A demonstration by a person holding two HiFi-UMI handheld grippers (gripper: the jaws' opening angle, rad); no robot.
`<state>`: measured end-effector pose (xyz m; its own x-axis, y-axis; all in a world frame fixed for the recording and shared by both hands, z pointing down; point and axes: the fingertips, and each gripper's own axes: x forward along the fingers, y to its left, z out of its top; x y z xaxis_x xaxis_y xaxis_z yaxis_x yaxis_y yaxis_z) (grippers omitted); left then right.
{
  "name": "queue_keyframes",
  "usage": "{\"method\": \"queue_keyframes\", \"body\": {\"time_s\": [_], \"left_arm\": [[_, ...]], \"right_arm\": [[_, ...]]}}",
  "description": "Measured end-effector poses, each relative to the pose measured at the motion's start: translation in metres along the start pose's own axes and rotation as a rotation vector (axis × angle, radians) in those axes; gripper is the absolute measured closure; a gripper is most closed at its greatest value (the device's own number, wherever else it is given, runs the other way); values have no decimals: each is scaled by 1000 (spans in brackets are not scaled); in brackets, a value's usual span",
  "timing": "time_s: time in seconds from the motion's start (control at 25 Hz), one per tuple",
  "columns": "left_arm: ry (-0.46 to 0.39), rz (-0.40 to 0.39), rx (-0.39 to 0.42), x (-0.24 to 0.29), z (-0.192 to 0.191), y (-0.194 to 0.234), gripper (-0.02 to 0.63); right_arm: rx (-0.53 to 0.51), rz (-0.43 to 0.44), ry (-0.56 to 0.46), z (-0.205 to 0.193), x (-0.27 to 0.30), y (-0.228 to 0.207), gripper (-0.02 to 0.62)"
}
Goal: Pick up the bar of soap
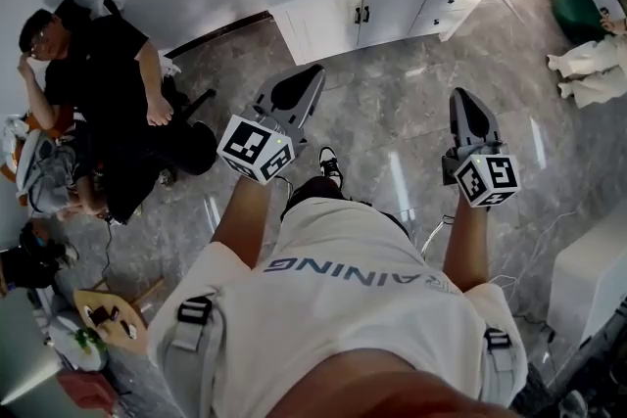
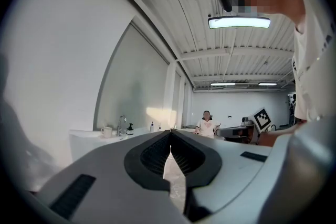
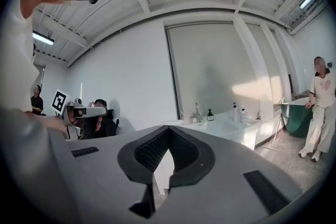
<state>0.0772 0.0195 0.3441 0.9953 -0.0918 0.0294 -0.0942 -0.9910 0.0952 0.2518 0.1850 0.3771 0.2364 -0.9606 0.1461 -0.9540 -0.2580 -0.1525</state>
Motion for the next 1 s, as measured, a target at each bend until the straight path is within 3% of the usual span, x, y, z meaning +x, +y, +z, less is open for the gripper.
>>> {"method": "queue_keyframes", "body": {"time_s": [0.4,0.68,1.0], "left_arm": [[14,102,-3,28,5,156,597],[22,178,-20,40,3,217,597],[39,340,-2,86,10,278,597]], "right_arm": [[-36,87,35,21,167,19,587],[-47,178,65,22,251,21,588],[-45,358,58,35,366,-8,588]]}}
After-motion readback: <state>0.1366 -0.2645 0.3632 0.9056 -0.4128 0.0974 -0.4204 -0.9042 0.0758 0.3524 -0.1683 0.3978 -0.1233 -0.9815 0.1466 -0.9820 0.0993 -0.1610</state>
